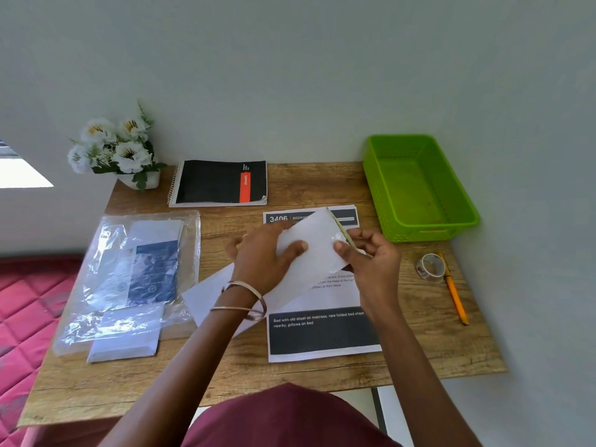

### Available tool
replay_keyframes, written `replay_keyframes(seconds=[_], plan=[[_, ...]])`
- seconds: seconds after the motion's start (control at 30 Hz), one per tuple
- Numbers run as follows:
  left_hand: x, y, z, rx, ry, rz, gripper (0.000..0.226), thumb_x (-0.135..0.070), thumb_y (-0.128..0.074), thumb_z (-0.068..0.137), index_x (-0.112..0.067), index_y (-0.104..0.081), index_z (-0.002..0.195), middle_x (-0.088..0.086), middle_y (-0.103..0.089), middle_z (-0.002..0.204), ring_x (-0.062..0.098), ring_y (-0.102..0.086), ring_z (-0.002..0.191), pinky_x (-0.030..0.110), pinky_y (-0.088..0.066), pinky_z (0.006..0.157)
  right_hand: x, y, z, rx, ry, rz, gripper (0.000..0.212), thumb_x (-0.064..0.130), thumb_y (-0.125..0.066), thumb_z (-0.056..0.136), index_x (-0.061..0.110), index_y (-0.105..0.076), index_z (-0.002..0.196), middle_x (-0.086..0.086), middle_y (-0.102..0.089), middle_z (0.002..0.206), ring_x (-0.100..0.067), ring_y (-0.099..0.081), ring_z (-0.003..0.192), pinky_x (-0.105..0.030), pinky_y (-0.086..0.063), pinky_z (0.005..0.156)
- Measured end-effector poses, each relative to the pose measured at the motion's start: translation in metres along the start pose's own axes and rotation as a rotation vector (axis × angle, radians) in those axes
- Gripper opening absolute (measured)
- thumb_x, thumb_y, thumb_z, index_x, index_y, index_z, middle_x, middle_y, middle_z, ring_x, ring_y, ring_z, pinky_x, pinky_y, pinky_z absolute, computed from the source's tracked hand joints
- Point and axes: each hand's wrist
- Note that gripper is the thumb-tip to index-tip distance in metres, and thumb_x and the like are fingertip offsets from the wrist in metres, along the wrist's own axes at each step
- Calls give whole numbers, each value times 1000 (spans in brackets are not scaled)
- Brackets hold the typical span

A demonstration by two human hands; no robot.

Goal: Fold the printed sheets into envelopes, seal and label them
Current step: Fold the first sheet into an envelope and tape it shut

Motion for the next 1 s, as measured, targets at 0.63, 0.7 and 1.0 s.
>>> replay_keyframes(seconds=[0.63, 0.7, 1.0], plan=[[-32, 8, 18, 55, 29, -475, 13, -30, -68, 81, -18, -69, 87, 1, -69, 89, 16, -65, 75, 30, -57, 66, 8, -5, -9, 124, 90, -57, 19, 15, -78, 77, 14, -69, 93, -12, -72, 82, -25, -69, 79, -40, -56, 70], [-34, 9, 17, 63, 26, -491, 14, -28, -67, 82, -16, -71, 87, 3, -70, 88, 17, -66, 75, 33, -57, 67, 14, -9, -6, 155, 53, -83, 21, 19, -76, 78, 15, -68, 97, -14, -72, 79, -23, -69, 75, -37, -55, 66], [-33, 24, 19, -72, 53, -545, 8, -23, -65, 85, -19, -69, 81, -3, -67, 84, 14, -64, 74, 26, -54, 65, 20, -1, -3, 381, -83, -18, 20, 14, -62, 89, -2, -69, 97, -16, -72, 81, -25, -67, 65, -30, -58, 57]])
Point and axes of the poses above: each hand's wrist, its own z-axis towards the middle knuckle, its own y-axis out of the back of the hand, x = y × z
